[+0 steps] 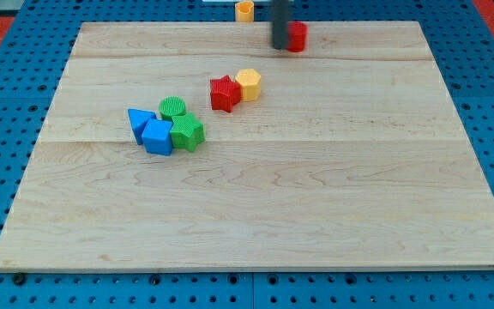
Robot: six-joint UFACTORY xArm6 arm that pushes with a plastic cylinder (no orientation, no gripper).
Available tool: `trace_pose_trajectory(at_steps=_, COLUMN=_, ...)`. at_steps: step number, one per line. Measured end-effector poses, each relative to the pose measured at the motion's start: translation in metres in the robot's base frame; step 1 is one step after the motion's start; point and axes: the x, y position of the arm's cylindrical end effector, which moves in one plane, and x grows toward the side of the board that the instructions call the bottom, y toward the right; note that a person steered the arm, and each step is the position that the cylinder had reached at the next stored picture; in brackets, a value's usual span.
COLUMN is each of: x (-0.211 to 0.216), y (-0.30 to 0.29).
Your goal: Place the cube between green star and hexagon
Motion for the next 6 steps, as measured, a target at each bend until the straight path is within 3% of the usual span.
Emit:
trace_pose_trajectory(at_steps=1, x=0.014, y=0.074)
trace_pose_trajectory(at_steps=2, x=0.105, y=0.027)
trace_pose_trajectory(at_steps=3, x=0.169, y=-0.112)
trace_pose_trajectory(at_steps=4, x=0.278, y=-0.125)
trace_pose_trajectory(at_steps=5, x=0.285, y=-0.221)
trace_pose_trajectory(at_steps=6, x=0.239, y=-0.284)
